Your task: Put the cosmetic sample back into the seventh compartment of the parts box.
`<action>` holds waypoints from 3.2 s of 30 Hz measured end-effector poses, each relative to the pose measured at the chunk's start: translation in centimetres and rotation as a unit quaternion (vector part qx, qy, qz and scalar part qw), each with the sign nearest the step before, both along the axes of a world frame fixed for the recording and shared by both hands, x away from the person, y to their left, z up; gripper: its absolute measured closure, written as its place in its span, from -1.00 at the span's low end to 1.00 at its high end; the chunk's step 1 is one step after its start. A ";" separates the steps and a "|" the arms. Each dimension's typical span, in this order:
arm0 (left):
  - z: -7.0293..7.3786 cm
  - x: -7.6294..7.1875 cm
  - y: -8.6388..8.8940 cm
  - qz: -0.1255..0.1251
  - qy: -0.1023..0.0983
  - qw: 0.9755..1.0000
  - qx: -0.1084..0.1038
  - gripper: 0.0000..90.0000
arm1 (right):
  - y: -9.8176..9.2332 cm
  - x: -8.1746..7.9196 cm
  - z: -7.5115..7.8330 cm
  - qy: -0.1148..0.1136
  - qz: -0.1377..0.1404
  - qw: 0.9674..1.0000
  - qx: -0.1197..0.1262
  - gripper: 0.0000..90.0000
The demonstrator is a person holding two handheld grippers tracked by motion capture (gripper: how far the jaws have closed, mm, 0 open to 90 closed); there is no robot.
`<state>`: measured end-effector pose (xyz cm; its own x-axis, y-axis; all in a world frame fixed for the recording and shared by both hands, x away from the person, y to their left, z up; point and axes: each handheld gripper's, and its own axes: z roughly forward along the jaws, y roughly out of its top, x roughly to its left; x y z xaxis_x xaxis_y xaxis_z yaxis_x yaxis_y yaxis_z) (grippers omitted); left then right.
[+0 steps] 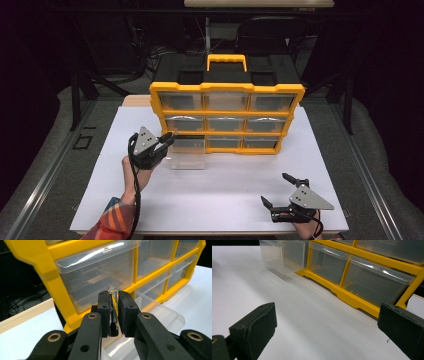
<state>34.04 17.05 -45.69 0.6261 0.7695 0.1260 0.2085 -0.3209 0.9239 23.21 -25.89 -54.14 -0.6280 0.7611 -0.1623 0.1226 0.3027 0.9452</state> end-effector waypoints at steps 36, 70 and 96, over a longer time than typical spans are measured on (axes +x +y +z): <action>-1.9 0.7 -1.2 -0.038 0.032 0.999 0.010 0.79 | 0.0 0.1 0.0 0.005 0.003 1.000 -0.002 -0.96; -2.8 1.3 -1.3 -0.037 0.050 0.998 0.026 0.78 | 0.1 0.1 -0.1 0.008 0.005 1.000 -0.002 -0.96; -1.9 0.8 -0.8 -0.023 0.042 0.999 0.007 -0.33 | 0.0 0.0 0.0 0.006 0.004 1.000 -0.001 -0.96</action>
